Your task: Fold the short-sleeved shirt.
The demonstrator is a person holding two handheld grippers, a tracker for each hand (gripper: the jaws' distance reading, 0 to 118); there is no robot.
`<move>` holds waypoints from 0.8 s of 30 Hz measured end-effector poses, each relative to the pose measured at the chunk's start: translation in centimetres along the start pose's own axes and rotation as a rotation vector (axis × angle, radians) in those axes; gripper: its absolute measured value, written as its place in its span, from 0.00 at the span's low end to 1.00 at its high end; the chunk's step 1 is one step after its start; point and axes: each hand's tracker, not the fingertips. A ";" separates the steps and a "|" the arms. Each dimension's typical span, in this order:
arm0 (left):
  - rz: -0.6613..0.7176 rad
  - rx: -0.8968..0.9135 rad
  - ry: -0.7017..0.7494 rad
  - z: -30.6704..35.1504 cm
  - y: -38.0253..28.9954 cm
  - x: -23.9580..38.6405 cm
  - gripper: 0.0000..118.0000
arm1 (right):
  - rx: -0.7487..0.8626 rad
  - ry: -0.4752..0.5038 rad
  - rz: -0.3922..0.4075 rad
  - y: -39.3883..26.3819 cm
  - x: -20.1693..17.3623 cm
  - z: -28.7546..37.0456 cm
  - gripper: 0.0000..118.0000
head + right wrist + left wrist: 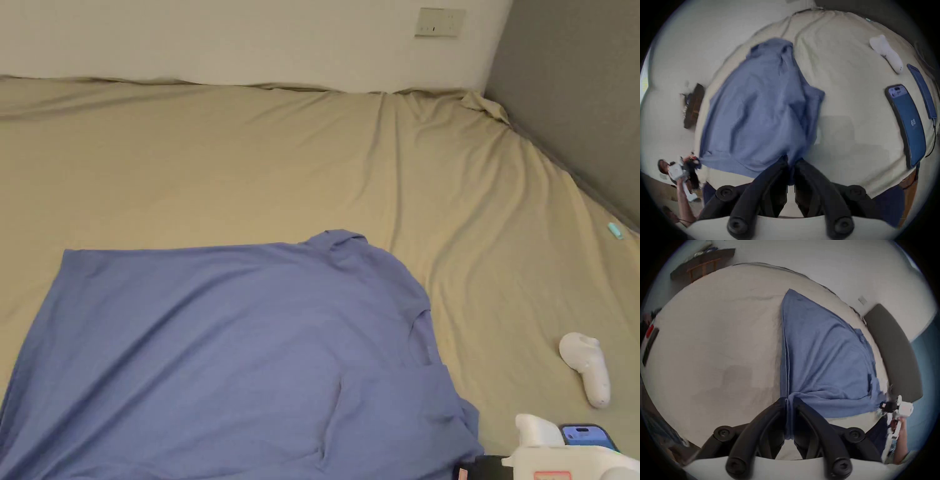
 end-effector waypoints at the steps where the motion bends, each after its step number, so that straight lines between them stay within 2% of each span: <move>1: 0.033 0.005 -0.023 0.2 0.2 -0.2 0.05 | 0.024 0.031 -0.042 0.4 0.0 0.8 0.06; 4: 0.071 0.035 -0.055 1.0 1.3 0.0 0.06 | 0.090 0.153 -0.157 2.2 -0.6 2.8 0.06; 8: 0.179 0.077 -0.114 1.3 4.1 0.4 0.06 | 0.148 0.226 -0.208 6.6 -2.2 2.8 0.06; 11: 0.275 0.105 -0.142 0.3 7.0 0.4 0.06 | 0.164 0.203 -0.211 10.3 -3.1 0.9 0.06; 15: 0.297 0.141 -0.133 -2.6 11.3 1.7 0.06 | 0.147 0.204 -0.268 14.6 -3.4 -3.6 0.06; 16: 0.299 0.150 -0.136 -3.7 12.4 2.0 0.06 | 0.149 0.198 -0.261 15.5 -3.5 -5.0 0.06; 20: 0.359 0.182 -0.107 -8.9 16.6 3.4 0.06 | 0.129 0.083 -0.276 18.2 -3.8 -10.0 0.06; 22: 0.342 0.177 -0.044 -11.4 18.2 4.2 0.06 | 0.120 0.038 -0.290 19.4 -3.0 -12.6 0.06; 24: 0.318 0.146 0.049 -13.9 18.8 3.9 0.06 | 0.090 -0.018 -0.264 19.9 -3.0 -14.5 0.06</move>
